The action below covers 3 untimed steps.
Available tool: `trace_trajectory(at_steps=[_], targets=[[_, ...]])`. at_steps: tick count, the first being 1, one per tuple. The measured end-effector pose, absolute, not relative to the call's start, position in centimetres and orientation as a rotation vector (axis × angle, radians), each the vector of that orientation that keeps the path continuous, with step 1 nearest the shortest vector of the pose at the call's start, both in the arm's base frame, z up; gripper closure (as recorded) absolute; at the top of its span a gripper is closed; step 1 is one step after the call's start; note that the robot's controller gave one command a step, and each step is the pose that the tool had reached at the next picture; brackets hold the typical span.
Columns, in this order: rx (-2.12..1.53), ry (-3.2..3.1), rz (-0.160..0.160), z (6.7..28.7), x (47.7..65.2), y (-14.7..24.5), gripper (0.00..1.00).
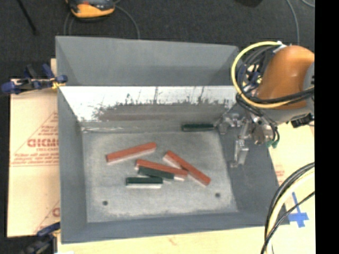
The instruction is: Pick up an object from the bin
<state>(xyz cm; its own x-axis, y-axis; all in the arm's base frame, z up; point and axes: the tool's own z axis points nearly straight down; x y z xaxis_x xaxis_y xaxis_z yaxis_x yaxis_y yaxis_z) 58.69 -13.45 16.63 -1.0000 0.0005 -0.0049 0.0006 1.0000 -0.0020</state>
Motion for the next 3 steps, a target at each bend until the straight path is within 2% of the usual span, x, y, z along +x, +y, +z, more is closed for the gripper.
trace_trajectory(at_steps=[1, 2, 3], targets=[[-0.05, 3.133, -0.003, 8.9, 58.3, -6.9, 0.0], [-0.089, 3.135, -0.003, 7.8, 57.8, -4.8, 0.0], [-0.009, 3.135, 0.001, 10.2, 57.8, -2.3, 0.0]])
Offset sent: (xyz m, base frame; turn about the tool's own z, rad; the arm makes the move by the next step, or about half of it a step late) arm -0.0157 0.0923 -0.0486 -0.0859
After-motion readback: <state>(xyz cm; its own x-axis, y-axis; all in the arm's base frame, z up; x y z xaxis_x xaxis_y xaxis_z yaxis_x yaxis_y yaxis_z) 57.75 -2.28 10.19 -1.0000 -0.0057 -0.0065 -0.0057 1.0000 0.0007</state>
